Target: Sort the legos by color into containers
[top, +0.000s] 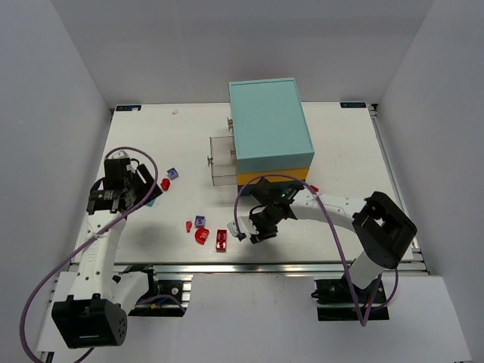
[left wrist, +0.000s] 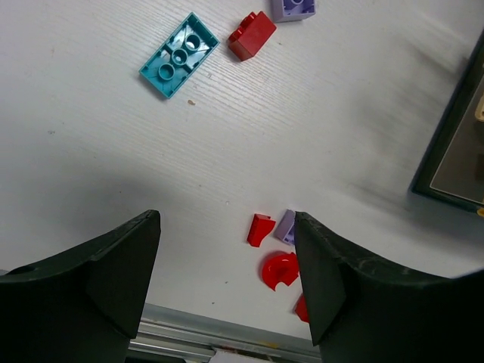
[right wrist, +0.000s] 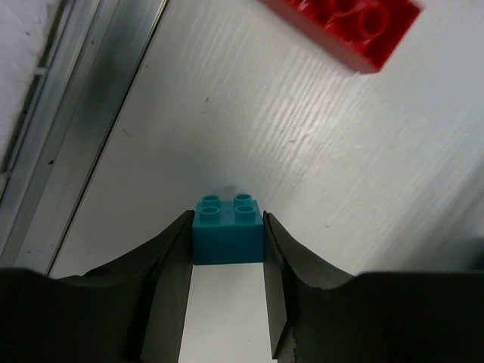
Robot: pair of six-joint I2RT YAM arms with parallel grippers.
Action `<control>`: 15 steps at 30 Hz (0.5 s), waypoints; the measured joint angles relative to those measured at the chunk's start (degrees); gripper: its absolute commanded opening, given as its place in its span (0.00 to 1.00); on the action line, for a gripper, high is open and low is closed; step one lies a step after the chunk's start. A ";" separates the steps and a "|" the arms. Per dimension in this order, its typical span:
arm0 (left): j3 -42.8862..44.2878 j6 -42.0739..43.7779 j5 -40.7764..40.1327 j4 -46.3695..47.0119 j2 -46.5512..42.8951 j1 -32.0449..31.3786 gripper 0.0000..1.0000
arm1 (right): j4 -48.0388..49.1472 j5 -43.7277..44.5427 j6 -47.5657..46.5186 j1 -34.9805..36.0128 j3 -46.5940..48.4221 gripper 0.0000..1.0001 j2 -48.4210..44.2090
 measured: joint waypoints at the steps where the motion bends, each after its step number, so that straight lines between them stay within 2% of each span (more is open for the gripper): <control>1: -0.31 0.00 -0.13 0.00 0.13 0.00 0.82 | -1.22 -0.44 0.04 0.00 1.03 0.04 -0.17; 5: -0.90 -0.15 -0.46 0.00 2.23 0.00 0.82 | -5.35 -2.54 1.64 0.44 9.14 0.03 -2.08; 10: -0.90 -0.59 -1.79 -0.07 6.34 0.00 0.82 | -6.40 -4.31 4.87 1.73 24.00 0.04 -2.64; 15: -0.79 -0.90 -3.89 -0.39 8.87 0.00 0.84 | -4.83 -1.11 10.36 2.38 36.04 0.07 0.46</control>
